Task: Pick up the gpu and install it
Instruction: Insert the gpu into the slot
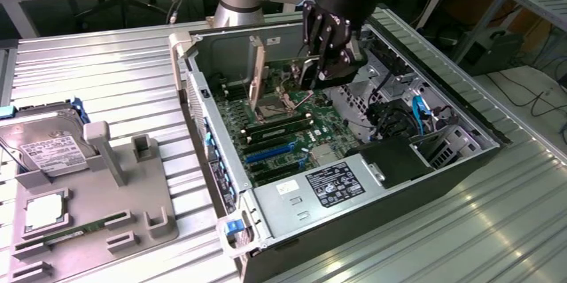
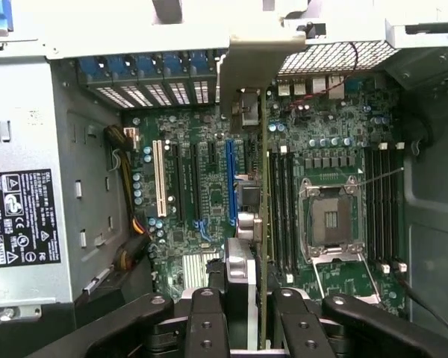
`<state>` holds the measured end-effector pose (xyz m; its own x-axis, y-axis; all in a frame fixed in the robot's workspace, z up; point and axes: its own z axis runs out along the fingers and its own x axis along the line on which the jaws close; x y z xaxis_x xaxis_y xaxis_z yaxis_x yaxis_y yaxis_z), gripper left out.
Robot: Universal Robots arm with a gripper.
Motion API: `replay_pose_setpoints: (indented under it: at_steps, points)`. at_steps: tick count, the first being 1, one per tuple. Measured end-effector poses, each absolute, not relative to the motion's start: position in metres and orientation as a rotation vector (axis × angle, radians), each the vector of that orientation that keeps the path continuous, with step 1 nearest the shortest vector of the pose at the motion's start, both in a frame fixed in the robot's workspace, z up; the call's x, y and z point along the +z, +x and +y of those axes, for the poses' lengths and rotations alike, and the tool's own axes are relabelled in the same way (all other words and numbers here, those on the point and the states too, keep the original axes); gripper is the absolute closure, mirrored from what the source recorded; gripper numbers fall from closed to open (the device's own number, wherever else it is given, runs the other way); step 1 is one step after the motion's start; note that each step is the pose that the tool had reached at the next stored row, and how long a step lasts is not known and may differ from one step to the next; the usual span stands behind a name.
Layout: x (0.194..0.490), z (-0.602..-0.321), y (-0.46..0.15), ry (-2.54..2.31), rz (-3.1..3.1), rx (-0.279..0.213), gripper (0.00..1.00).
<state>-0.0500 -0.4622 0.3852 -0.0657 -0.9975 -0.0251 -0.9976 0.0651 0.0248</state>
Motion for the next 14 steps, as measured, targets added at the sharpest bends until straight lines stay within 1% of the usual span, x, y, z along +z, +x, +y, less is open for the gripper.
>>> replay_pose_setpoints:
  at_steps: [13,14]
  points:
    - [0.369,-0.456,-0.05,-2.214,2.236,0.061,0.72]
    - [0.357,-0.454,-0.054,-2.231,2.217,0.062,0.72]
